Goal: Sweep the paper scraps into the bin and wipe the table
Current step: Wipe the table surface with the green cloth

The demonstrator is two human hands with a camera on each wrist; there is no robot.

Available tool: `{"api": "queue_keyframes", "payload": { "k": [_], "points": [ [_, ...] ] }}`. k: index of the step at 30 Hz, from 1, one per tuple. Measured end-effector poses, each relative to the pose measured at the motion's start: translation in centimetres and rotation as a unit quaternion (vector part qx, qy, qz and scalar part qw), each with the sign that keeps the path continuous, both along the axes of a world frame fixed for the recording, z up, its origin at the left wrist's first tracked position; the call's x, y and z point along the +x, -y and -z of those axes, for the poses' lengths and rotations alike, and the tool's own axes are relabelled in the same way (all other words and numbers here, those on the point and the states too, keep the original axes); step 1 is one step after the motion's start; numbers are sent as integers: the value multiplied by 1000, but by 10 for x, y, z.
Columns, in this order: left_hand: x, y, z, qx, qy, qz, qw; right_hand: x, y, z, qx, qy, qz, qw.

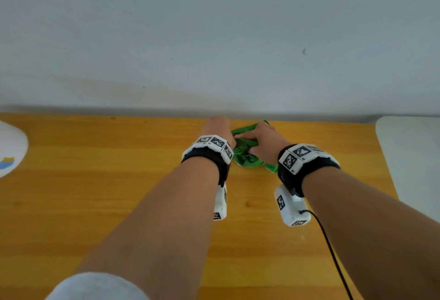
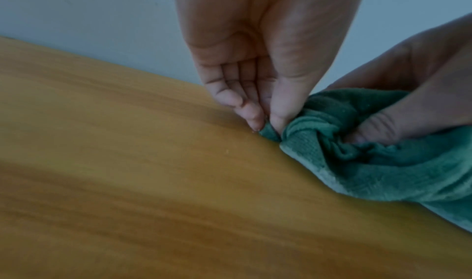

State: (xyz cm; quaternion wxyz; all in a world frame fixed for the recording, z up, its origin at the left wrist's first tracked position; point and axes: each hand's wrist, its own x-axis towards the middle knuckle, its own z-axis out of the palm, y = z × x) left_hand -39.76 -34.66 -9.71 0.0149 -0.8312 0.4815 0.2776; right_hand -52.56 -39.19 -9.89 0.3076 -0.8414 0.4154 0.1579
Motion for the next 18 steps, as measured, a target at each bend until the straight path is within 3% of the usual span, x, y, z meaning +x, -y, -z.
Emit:
{"api": "queue_keyframes", "payload": {
  "k": [10,18],
  "points": [
    [-3,28,13,-66,-13,-110,992,-2,21,2,-39,4,13,999],
    [-20,50,13,-72,-18,-137,988,-15,39,-4,-39,-10,19,999]
  ]
}}
